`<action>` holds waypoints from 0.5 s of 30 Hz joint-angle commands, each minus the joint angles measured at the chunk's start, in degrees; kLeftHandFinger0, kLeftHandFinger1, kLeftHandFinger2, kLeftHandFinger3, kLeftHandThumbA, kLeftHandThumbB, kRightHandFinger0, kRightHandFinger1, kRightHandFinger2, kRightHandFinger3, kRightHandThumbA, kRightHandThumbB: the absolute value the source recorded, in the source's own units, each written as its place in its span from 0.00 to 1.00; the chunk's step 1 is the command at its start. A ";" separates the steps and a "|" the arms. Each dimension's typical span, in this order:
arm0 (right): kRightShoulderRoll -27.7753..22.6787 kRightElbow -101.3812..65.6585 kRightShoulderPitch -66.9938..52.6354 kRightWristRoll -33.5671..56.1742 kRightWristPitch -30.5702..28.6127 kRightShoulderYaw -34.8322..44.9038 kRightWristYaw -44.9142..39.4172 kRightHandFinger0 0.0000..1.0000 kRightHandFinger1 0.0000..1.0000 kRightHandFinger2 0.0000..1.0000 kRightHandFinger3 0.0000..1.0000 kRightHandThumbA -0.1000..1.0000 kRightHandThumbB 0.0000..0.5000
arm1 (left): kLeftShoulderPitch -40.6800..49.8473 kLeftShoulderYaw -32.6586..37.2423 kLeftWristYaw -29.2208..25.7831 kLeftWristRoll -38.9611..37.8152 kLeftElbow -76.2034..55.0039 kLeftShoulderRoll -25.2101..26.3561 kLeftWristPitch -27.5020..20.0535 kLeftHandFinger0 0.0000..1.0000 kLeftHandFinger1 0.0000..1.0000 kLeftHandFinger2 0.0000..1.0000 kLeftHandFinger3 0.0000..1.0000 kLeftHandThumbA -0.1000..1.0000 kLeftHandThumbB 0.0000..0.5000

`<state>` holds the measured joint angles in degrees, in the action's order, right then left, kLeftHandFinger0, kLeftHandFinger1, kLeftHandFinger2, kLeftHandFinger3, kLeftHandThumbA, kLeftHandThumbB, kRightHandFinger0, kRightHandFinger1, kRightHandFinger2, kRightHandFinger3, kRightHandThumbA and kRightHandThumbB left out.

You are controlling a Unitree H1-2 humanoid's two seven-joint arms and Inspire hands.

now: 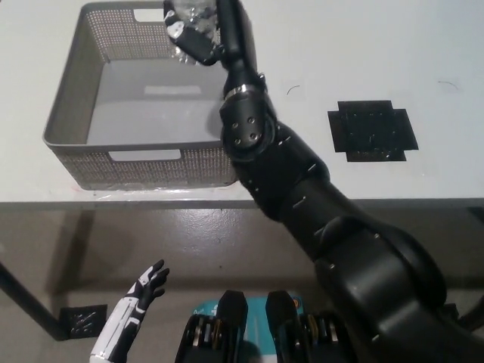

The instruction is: Use the right hand to pick up a water botttle and place it into a container on the left side

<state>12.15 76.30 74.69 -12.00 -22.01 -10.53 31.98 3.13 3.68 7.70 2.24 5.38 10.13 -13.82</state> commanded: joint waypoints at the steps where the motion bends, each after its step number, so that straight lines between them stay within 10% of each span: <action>1: 0.95 -0.05 1.35 -1.28 -4.40 -0.82 -0.07 0.00 0.15 0.63 0.60 0.00 0.27 | -1.41 0.54 1.23 0.57 -1.03 1.08 0.02 1.00 1.00 1.00 1.00 1.00 0.60; 9: 0.90 1.85 -1.22 -3.17 -1.78 -3.08 -0.41 0.06 0.34 0.76 0.76 0.00 0.32 | -2.38 0.99 1.24 0.91 -1.77 1.98 0.60 1.00 1.00 1.00 1.00 1.00 0.57; 13: -0.35 1.94 -1.54 -2.73 -0.27 -3.72 -4.49 0.19 0.41 0.56 0.50 0.15 0.37 | -3.10 1.18 1.26 0.90 -1.76 2.19 0.84 1.00 1.00 1.00 1.00 1.00 0.58; 15: -0.99 1.98 -1.66 -2.21 -0.37 -3.53 -6.70 0.35 0.51 0.60 0.55 0.26 0.43 | -3.71 1.25 1.20 0.92 -1.06 2.19 0.40 1.00 1.00 1.00 1.00 1.00 0.58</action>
<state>12.10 79.05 70.08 -13.70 -21.94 -13.65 29.74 0.93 5.00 7.91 3.03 5.30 11.45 -13.33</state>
